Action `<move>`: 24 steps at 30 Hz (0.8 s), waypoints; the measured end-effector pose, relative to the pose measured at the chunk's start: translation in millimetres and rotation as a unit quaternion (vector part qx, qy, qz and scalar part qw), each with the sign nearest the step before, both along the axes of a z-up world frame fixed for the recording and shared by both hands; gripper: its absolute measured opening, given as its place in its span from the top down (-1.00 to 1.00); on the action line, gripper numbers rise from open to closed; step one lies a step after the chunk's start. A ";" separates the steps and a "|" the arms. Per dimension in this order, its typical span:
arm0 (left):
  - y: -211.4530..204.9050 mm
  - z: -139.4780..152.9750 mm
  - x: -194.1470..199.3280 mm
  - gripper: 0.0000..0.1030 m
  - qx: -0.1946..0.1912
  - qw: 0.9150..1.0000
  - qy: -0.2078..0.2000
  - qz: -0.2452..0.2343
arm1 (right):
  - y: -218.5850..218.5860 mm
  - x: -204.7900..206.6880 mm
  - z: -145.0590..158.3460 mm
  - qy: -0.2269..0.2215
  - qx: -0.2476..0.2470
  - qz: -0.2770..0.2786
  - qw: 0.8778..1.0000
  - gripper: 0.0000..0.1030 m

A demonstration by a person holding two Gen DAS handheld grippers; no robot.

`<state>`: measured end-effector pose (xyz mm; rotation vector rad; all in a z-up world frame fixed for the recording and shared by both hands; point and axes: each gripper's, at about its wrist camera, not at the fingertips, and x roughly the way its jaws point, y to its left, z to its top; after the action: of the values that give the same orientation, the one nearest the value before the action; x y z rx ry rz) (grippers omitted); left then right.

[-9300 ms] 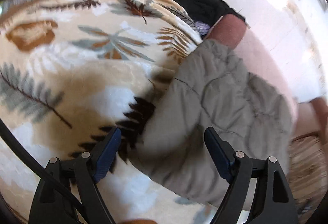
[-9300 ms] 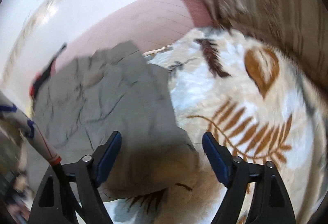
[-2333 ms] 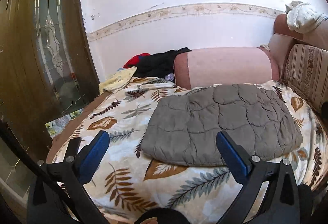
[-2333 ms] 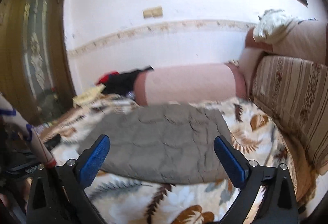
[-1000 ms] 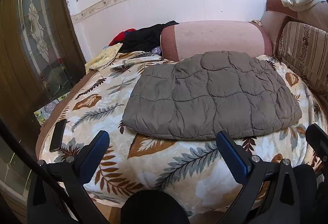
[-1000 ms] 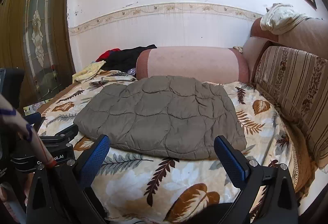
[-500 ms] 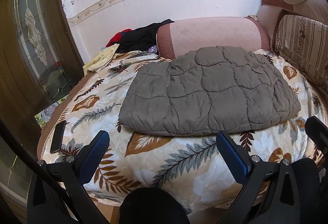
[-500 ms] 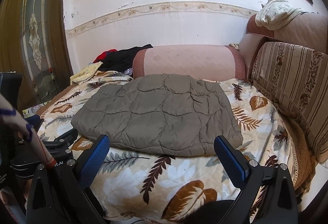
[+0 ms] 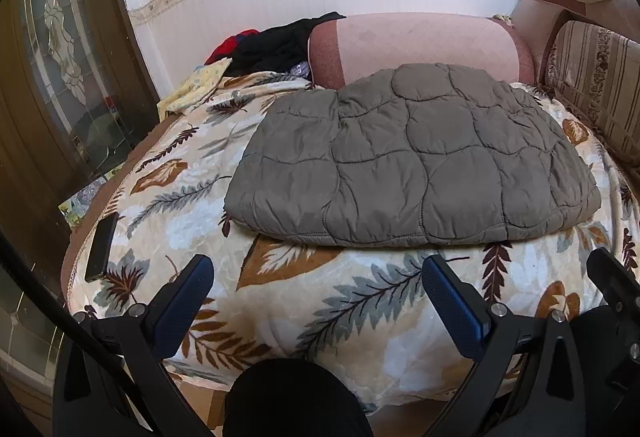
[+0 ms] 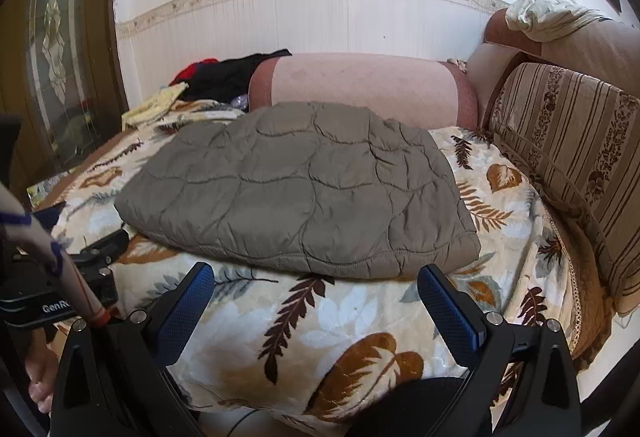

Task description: Fold large clothes

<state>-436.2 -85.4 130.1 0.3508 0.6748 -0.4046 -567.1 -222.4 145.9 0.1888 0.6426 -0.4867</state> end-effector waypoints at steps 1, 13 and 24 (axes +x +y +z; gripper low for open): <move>0.2 -1.5 1.1 -1.00 0.001 1.000 0.001 0.001 | 0.3 1.3 -1.6 0.003 -0.001 0.000 1.000 -1.00; -0.5 -12.4 5.7 -1.00 0.008 1.000 0.004 0.006 | 0.8 11.0 -12.9 0.026 -0.005 -0.003 1.000 -1.00; 1.3 -12.7 6.0 -1.00 0.012 1.000 -0.006 0.012 | 1.5 11.0 -10.8 0.017 -0.008 -0.001 1.000 -1.00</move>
<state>-430.2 -84.1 117.4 0.3673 0.6713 -0.3725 -556.0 -220.9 135.1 0.1665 0.6722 -0.4975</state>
